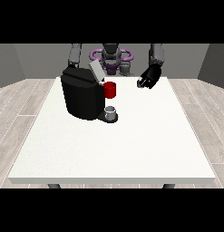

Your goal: Insert the coffee pod into the coffee machine and close the lid

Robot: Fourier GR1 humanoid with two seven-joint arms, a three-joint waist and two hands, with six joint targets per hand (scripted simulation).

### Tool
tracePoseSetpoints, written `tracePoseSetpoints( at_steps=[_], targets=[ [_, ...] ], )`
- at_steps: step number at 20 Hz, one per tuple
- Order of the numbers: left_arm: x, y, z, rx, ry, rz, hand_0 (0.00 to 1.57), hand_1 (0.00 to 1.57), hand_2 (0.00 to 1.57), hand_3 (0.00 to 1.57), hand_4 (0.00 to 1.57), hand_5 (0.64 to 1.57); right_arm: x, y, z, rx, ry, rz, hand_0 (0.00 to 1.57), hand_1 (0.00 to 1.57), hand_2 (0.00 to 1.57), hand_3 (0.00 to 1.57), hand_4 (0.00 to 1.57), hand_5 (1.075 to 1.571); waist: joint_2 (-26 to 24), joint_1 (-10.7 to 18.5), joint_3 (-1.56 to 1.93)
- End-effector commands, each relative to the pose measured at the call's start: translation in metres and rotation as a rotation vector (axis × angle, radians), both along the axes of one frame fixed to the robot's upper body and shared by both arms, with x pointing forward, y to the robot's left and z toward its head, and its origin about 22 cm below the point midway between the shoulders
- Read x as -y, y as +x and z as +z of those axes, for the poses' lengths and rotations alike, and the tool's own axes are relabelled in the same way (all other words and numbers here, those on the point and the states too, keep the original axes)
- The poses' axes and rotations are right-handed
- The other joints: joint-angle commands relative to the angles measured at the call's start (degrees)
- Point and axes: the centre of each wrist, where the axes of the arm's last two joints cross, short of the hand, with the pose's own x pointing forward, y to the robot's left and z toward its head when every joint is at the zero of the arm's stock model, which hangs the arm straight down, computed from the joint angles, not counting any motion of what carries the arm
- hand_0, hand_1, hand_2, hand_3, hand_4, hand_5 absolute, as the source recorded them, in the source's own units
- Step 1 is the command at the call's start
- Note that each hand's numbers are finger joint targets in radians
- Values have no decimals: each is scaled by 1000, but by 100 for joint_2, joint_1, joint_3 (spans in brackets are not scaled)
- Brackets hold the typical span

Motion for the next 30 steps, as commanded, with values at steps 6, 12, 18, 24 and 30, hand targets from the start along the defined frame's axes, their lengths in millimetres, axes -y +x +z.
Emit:
tracePoseSetpoints(
  at_steps=[6,12,18,24,30],
  targets=[
    [13,19,43,-2,-11,-13,1418,1418,1400,1334,534,1571,-11,2,4,11,3,61,0,0,0,0,0,1571,-124,-232,-2],
    [52,37,105,66,-57,-65,1416,1416,1421,1378,537,1571,-13,19,18,69,58,60,0,0,0,0,0,1571,-71,-294,1],
    [52,49,149,96,-120,15,1202,1202,1240,1256,491,1571,-11,23,33,132,39,71,0,0,0,0,0,1571,126,-674,0],
    [39,53,185,205,-104,81,1155,1155,1247,1266,484,1571,-14,32,61,200,18,116,0,0,0,0,0,1571,605,-1199,-1],
    [18,54,215,229,-110,88,1239,1239,1290,1248,479,1571,-16,50,105,252,43,101,0,0,0,0,186,1571,868,-1284,-2]
  ],
)
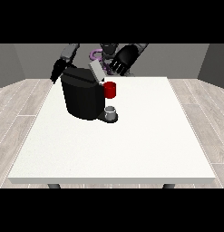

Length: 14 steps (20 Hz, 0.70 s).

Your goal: Insert the coffee pod into the coffee machine and close the lid

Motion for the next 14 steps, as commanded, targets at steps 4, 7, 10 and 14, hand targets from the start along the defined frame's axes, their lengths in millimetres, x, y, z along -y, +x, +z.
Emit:
tracePoseSetpoints(
  at_steps=[4,7,10,14],
  targets=[
    [7,2,31,53,-3,-8,1223,1223,1288,1245,491,1571,6,12,18,57,-10,-21,0,0,0,0,0,1571,502,-92,1],
    [10,2,33,20,18,-29,1188,1188,1266,1227,471,1571,10,9,5,49,21,-40,0,0,0,0,118,1571,406,67,2],
    [-13,3,17,29,14,12,1186,1186,1256,1227,472,1571,2,6,21,40,-20,-6,0,0,0,0,0,1571,512,-263,-3],
    [18,5,9,0,16,-37,1239,1239,1286,1222,429,1571,19,9,3,1,3,-48,0,0,0,0,186,1571,395,64,1]
  ],
)
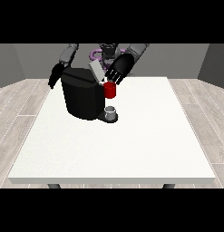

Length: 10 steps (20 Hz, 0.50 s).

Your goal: Insert the coffee pod into the coffee machine and close the lid

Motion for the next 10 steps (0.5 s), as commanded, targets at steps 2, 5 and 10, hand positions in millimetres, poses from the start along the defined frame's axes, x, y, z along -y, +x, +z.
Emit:
tracePoseSetpoints(
  at_steps=[2,5,10],
  targets=[
    [5,1,-12,19,9,-14,1243,1243,1284,1230,423,1571,0,-2,-3,24,-8,-3,0,0,0,0,153,1571,163,0,1],
    [11,1,-19,-32,1,-48,1187,1187,1230,1196,441,1571,29,4,0,-15,6,-53,0,0,0,0,0,1571,-83,221,1],
    [-5,1,14,21,8,2,1166,1166,1233,1193,421,1571,11,7,14,29,16,0,0,0,0,0,165,1571,140,-68,1]
  ],
)
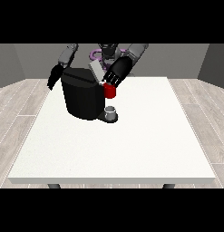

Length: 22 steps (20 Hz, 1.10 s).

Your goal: Insert the coffee pod into the coffee machine and close the lid

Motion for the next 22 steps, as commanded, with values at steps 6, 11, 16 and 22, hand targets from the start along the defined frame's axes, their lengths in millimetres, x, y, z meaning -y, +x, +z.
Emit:
tracePoseSetpoints(
  at_steps=[6,11,16,22],
  targets=[
    [-6,-1,21,55,5,19,1225,1225,1261,1206,376,1571,-13,1,3,29,18,1,0,0,0,0,0,1571,145,-73,-1],
    [6,2,-4,59,-7,1,1198,1198,1224,1168,355,1571,-1,-5,-9,-14,-9,-5,0,0,0,0,0,1571,-13,-59,-1],
    [-2,-2,24,153,25,34,1269,1269,1275,1176,171,1571,3,5,8,31,10,6,0,0,0,0,0,1571,280,-171,0],
    [7,0,-2,122,155,-5,1173,1173,1194,1066,0,1571,-4,1,0,25,13,-19,0,0,0,0,0,1571,92,-11,0]
  ],
)
